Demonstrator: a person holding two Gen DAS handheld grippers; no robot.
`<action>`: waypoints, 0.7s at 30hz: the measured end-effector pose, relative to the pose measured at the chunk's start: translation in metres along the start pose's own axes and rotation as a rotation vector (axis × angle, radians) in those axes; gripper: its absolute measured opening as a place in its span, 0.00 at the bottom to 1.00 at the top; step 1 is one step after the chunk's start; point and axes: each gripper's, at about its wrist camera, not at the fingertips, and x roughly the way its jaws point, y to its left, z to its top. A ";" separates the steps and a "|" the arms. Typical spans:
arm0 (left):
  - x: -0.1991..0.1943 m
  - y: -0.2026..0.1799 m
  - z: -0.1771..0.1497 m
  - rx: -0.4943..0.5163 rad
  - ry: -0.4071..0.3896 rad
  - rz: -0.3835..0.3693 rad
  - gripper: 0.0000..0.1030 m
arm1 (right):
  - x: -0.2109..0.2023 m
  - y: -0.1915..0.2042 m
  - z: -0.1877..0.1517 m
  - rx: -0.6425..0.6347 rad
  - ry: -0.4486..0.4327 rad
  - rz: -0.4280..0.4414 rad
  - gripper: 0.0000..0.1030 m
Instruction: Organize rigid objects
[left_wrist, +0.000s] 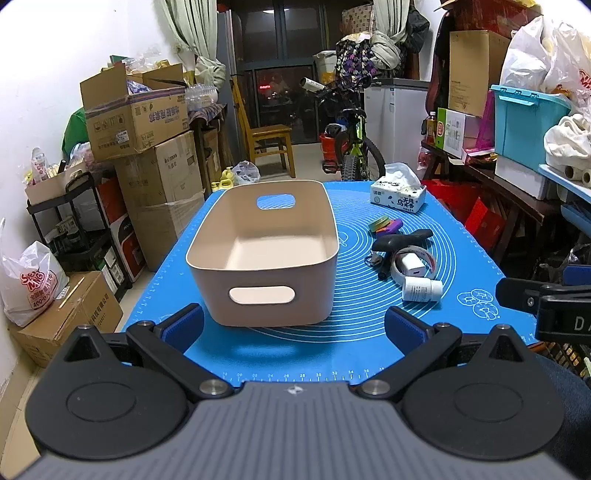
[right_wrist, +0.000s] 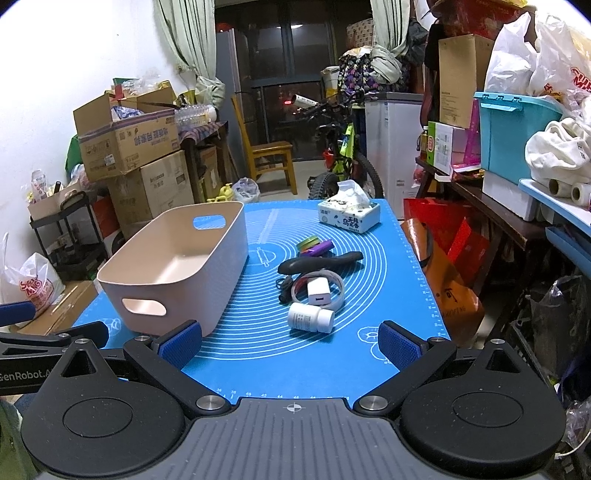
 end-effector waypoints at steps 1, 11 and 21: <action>0.000 0.000 0.001 -0.001 -0.001 0.000 1.00 | 0.000 0.000 0.000 -0.001 0.000 0.000 0.98; -0.002 0.009 0.013 0.001 -0.018 0.035 1.00 | -0.001 0.006 0.006 -0.022 -0.003 0.015 0.98; 0.014 0.034 0.045 -0.001 -0.032 0.045 1.00 | 0.018 0.011 0.024 -0.022 -0.020 0.009 0.98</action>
